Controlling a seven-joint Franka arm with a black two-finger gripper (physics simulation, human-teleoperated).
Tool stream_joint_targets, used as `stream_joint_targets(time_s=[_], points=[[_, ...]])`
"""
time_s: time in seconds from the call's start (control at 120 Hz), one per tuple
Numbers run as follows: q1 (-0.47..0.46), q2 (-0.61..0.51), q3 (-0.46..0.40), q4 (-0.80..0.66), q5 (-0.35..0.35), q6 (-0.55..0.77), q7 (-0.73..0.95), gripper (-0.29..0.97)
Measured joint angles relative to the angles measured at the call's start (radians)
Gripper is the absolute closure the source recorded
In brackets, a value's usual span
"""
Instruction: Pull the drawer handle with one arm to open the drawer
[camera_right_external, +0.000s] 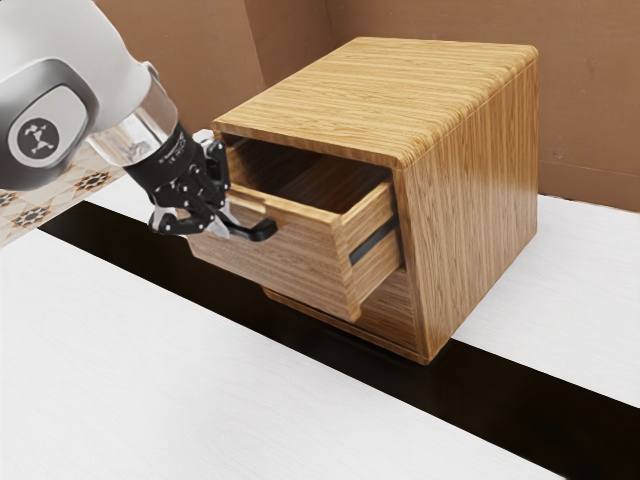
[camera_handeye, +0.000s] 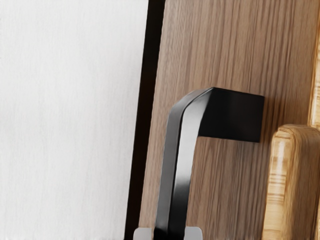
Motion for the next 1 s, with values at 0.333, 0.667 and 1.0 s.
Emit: stream_joint_targets(time_s=[0.333, 0.667, 1.0], points=[[0.005, -0.064, -0.002, -0.065, 0.000, -0.001, -0.004, 0.79], [0.063, -0.115, -0.066, -0.114, -0.001, -0.001, -0.007, 0.79], [0.122, -0.195, -0.111, -0.178, -0.004, 0.000, -0.011, 0.79]])
